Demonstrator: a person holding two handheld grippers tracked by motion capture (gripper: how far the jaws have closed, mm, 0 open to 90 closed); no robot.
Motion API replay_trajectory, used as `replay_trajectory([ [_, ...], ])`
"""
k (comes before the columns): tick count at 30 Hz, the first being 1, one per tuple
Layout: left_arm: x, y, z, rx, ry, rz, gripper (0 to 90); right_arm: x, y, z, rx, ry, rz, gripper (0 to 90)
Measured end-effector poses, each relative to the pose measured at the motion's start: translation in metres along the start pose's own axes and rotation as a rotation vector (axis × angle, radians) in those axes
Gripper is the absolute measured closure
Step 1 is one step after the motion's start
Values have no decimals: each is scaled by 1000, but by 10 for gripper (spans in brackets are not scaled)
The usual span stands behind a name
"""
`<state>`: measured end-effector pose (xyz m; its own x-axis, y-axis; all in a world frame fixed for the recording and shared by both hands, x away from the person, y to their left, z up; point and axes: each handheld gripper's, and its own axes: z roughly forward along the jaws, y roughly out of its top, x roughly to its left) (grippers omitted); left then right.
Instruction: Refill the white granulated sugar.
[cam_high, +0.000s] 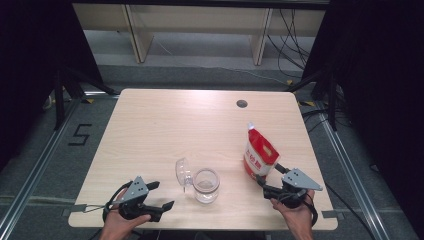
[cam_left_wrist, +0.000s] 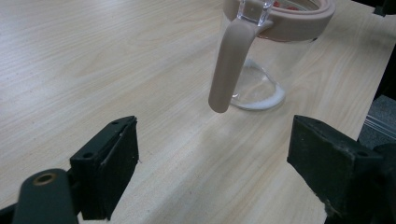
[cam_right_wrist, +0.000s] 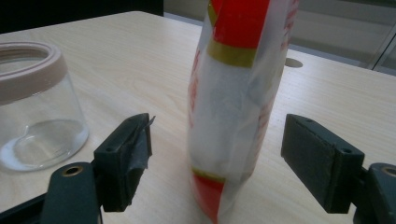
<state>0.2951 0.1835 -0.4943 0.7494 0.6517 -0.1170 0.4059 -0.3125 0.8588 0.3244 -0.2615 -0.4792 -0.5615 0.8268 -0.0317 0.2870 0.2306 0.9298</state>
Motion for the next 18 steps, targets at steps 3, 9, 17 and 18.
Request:
replay_trajectory([
  [3, 0, 0, 0, 3, 0, -11, 161, -1, 0, 9, -13, 0, 34, 245],
  [9, 0, 0, 0, 4, 10, -14, 161, -3, 1, 22, -30, 4, 15, 251],
  [17, 0, 0, 0, 11, 9, -5, 161, -2, 1, 34, -48, 0, 16, 264],
  [18, 0, -1, 1, 1, 1, -10, 161, -7, 1, 39, -76, -12, -41, 270],
])
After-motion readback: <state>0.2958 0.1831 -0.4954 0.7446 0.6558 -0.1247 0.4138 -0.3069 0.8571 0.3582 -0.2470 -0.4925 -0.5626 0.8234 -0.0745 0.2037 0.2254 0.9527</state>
